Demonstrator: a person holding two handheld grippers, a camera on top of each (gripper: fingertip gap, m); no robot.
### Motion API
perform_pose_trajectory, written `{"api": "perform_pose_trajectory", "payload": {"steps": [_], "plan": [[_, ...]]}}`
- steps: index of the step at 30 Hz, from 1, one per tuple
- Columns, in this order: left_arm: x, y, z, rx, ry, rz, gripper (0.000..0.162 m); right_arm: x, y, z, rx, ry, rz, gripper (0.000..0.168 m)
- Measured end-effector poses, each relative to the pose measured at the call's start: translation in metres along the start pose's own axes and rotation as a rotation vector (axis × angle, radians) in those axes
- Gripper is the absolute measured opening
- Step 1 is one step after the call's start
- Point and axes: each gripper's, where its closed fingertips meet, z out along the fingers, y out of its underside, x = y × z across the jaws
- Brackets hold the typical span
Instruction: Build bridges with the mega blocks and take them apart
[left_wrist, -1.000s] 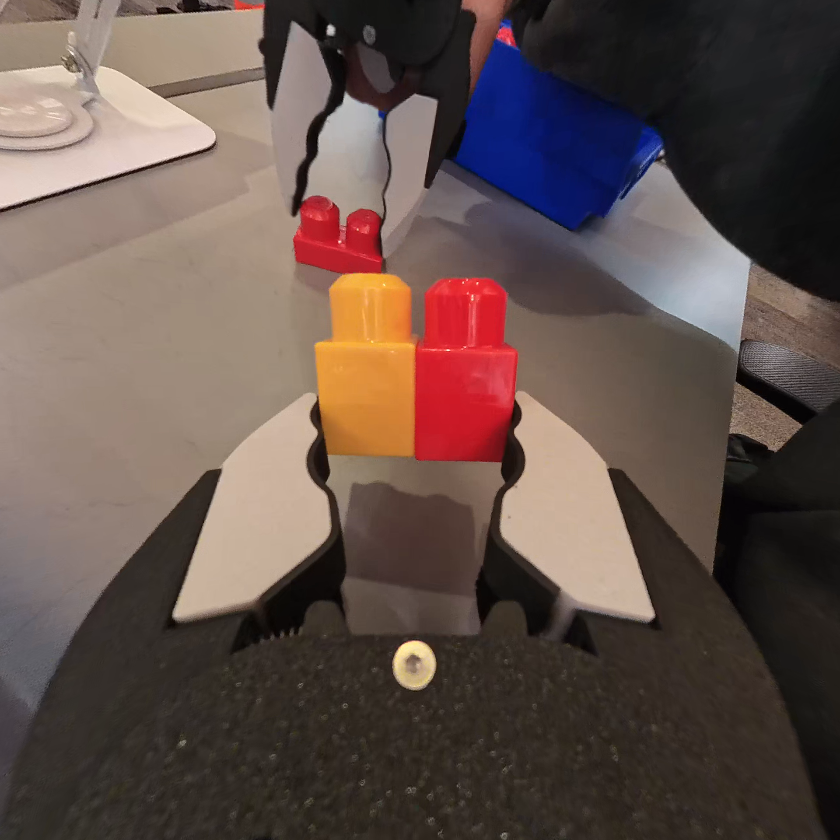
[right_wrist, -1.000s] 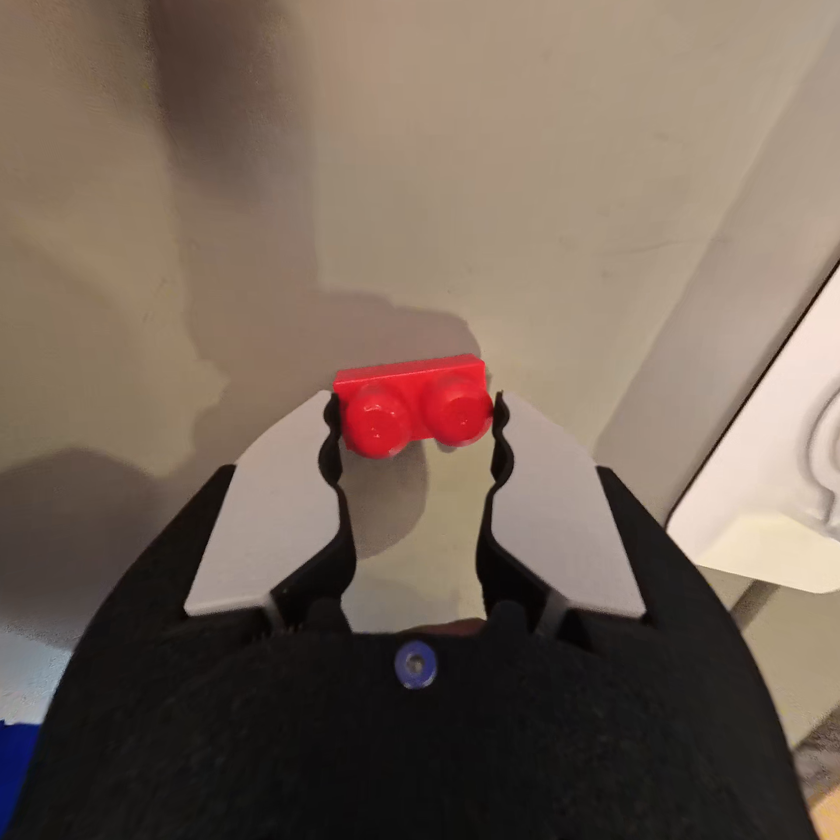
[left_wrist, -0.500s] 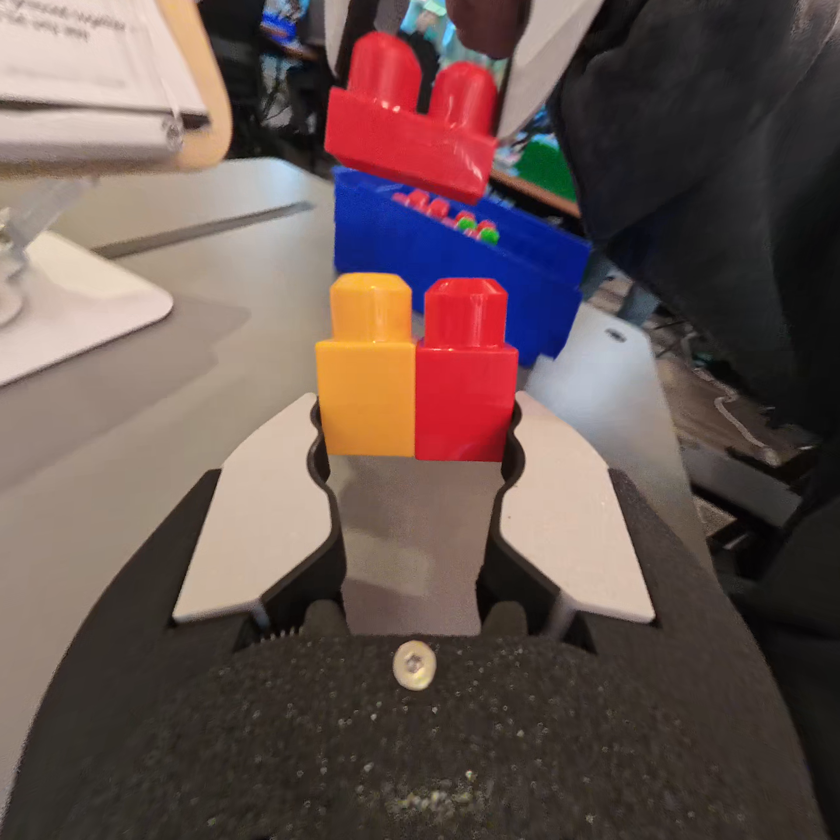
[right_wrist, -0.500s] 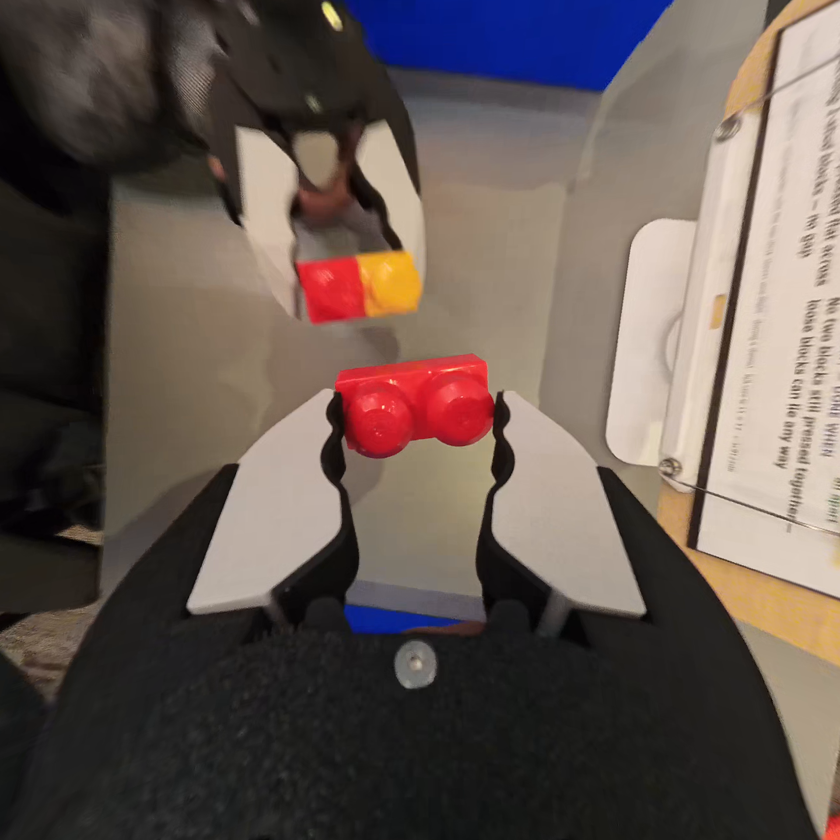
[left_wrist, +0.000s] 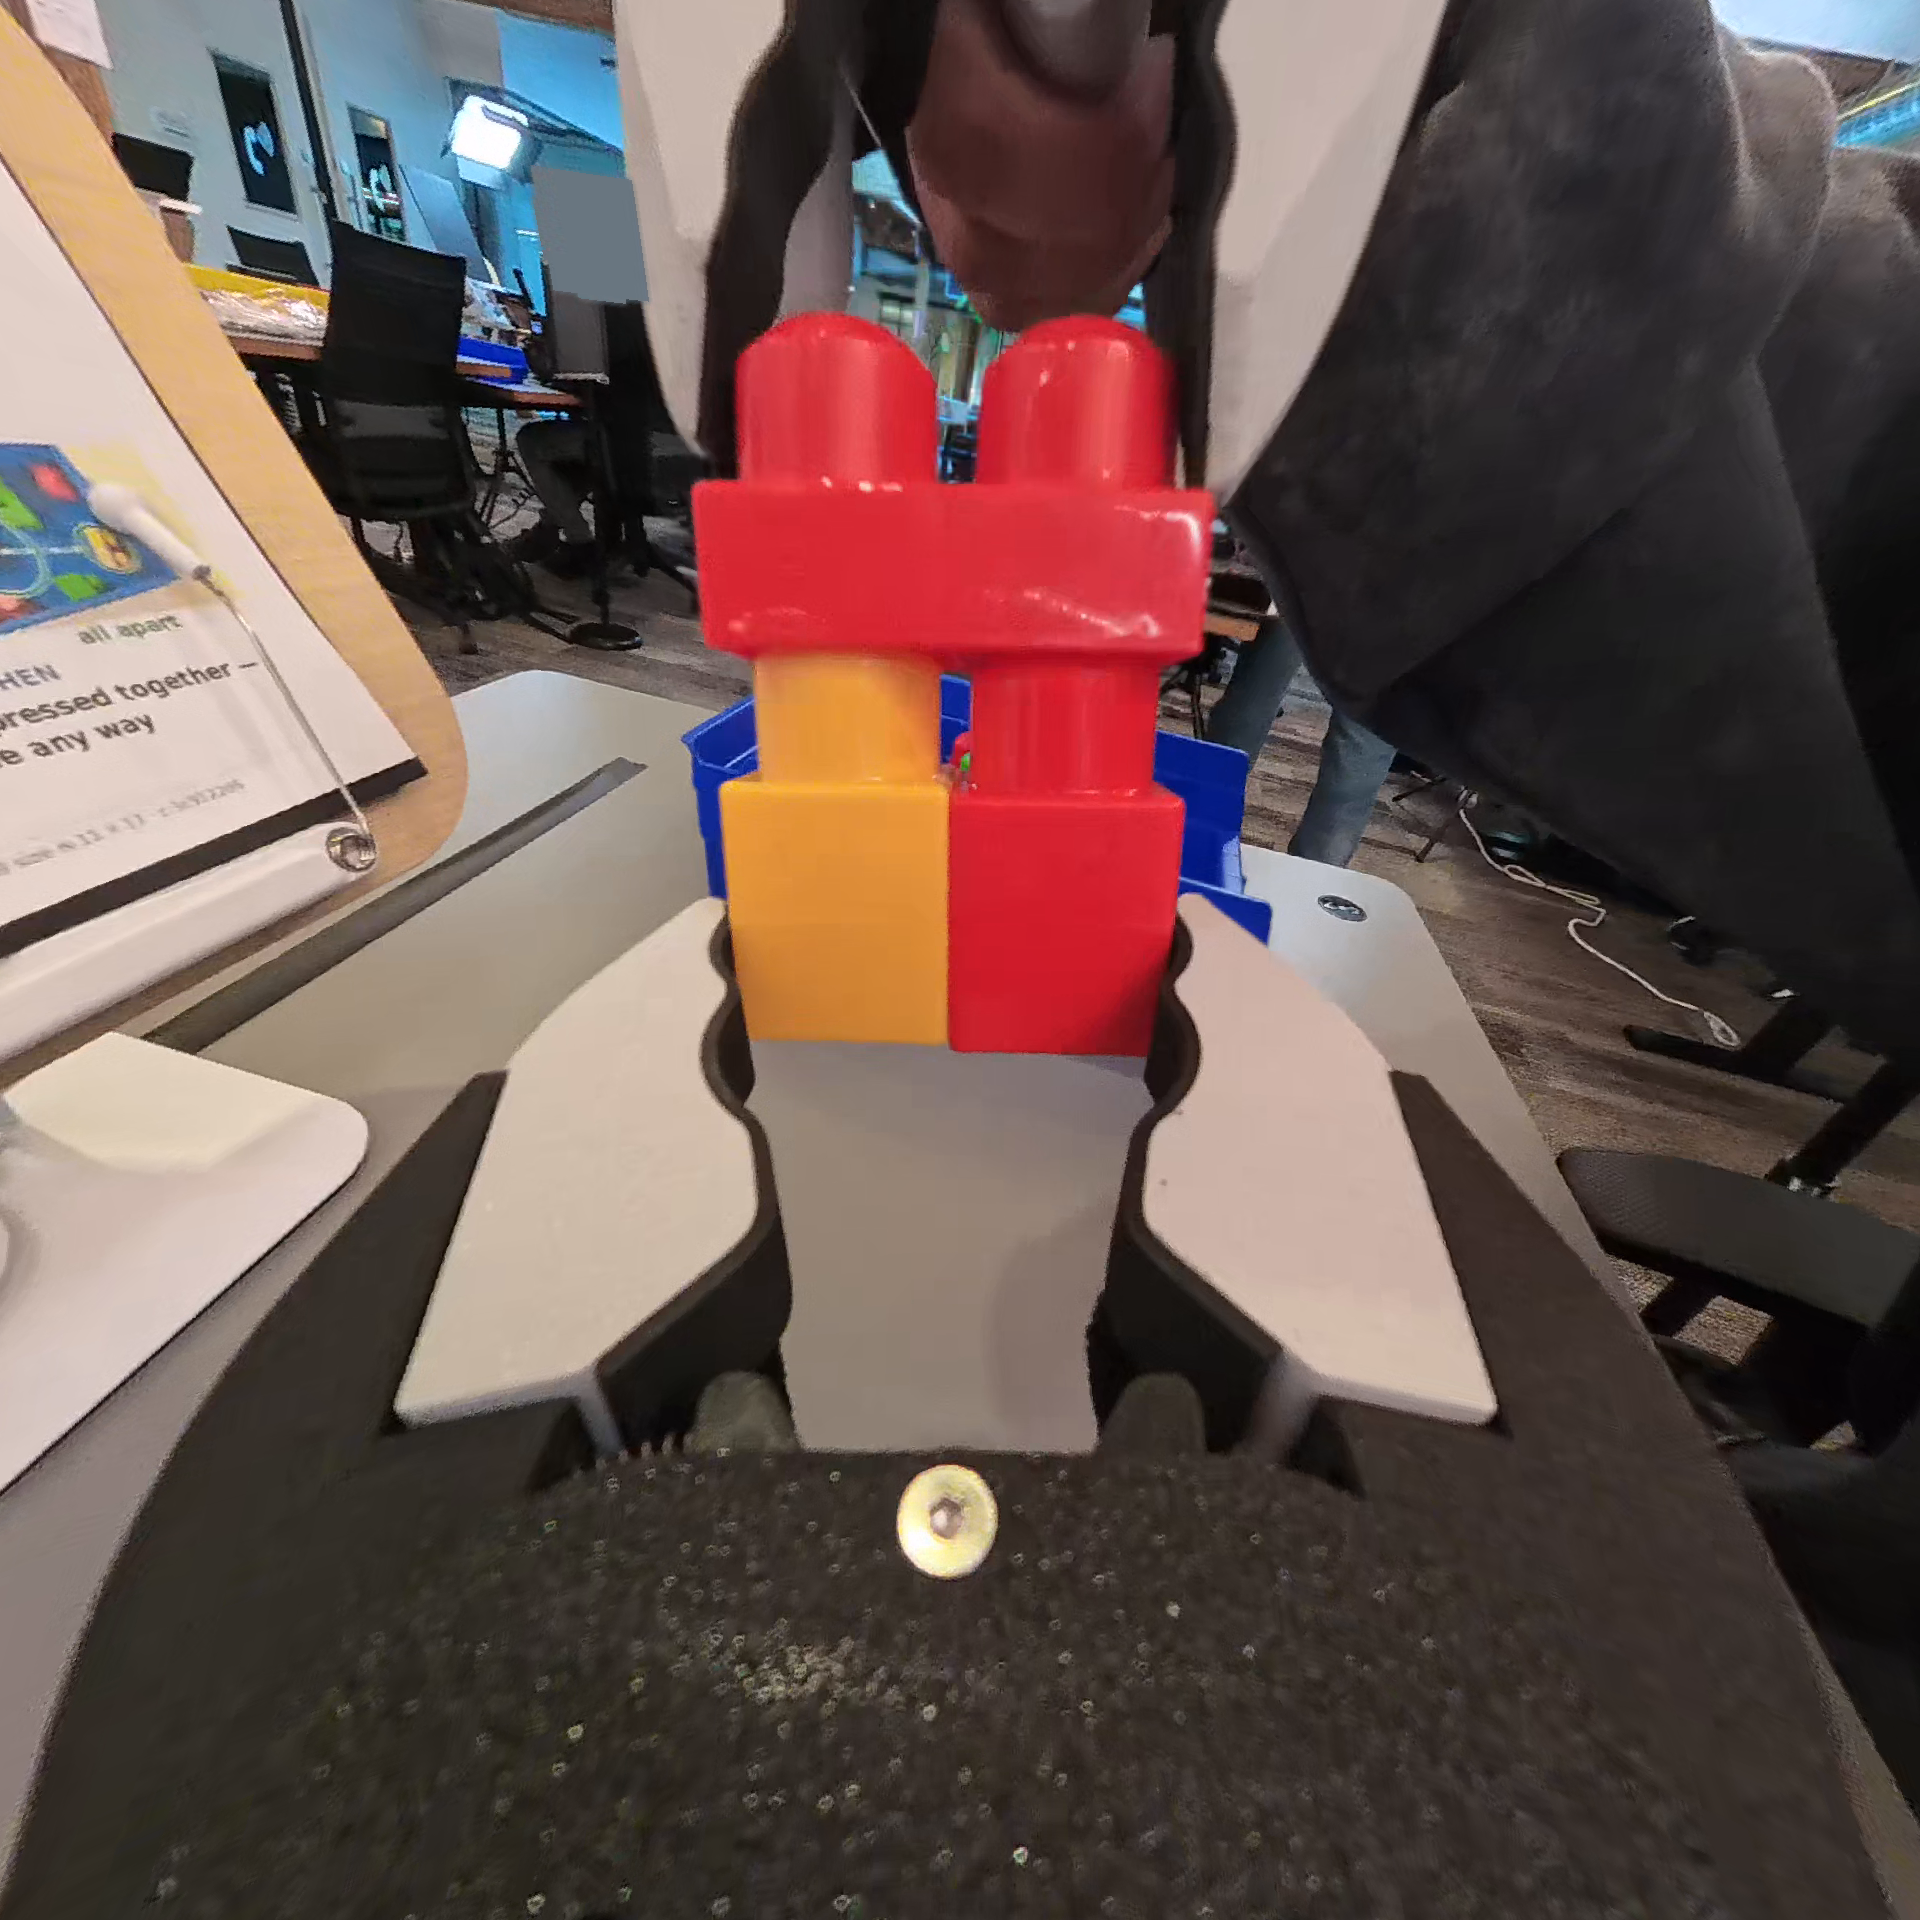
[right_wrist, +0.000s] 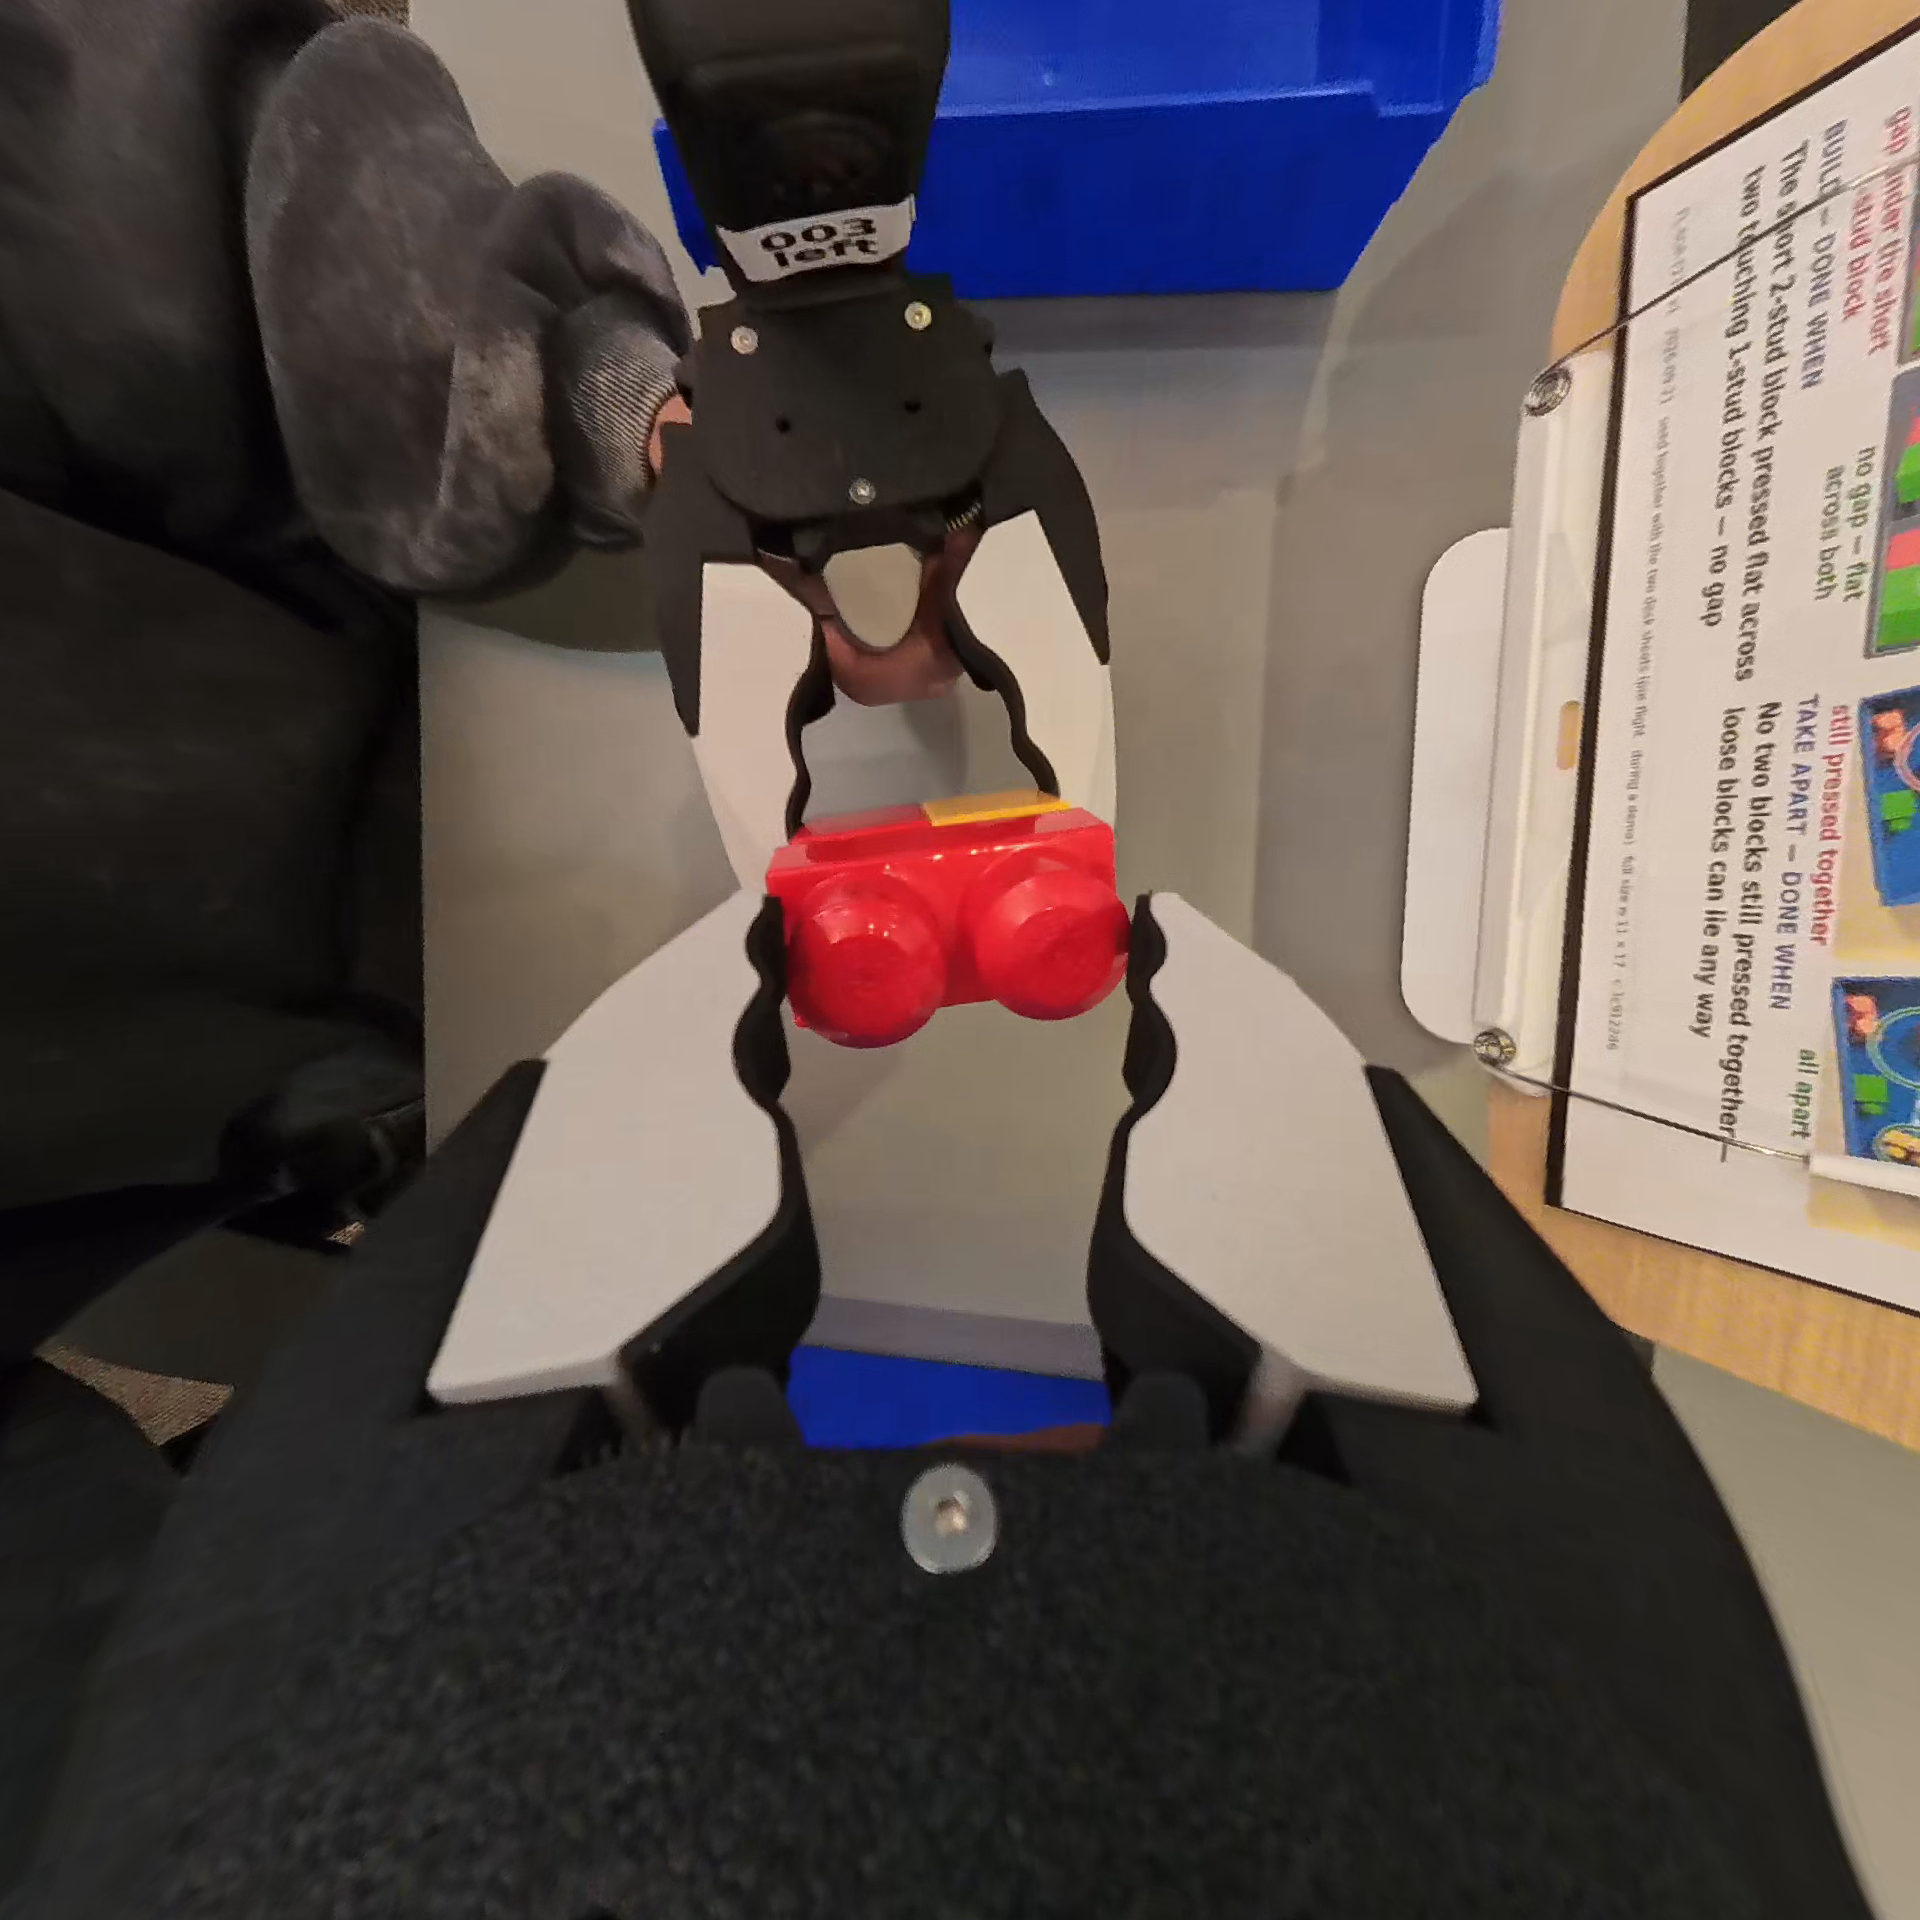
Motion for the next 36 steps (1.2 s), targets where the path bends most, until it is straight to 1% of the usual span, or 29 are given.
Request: {"api": "perform_pose_trajectory", "payload": {"steps": [3,7,13,18,30,36], "plan": [[0.002,-0.002,-0.001,0.010,0.000,0.005,0.074,-0.002,0.001,0.004,-0.016,-0.005,0.002,0.063],[0.002,-0.003,-0.003,0.020,-0.002,-0.005,0.074,-0.002,-0.001,0.007,0.015,-0.017,0.024,0.063],[0.002,0.008,-0.001,-0.019,-0.002,-0.005,0.074,-0.003,0.005,0.017,0.017,-0.020,0.049,0.063],[0.002,0.007,-0.004,-0.019,-0.003,-0.007,0.074,-0.003,0.003,0.019,0.038,-0.026,0.062,0.063],[0.000,-0.007,-0.020,0.042,-0.007,-0.029,0.074,-0.002,-0.023,0.021,0.162,-0.015,0.074,0.063],[0.000,-0.010,-0.026,0.075,0.008,-0.060,0.074,0.000,-0.026,0.022,0.239,-0.026,0.121,0.064]]}}
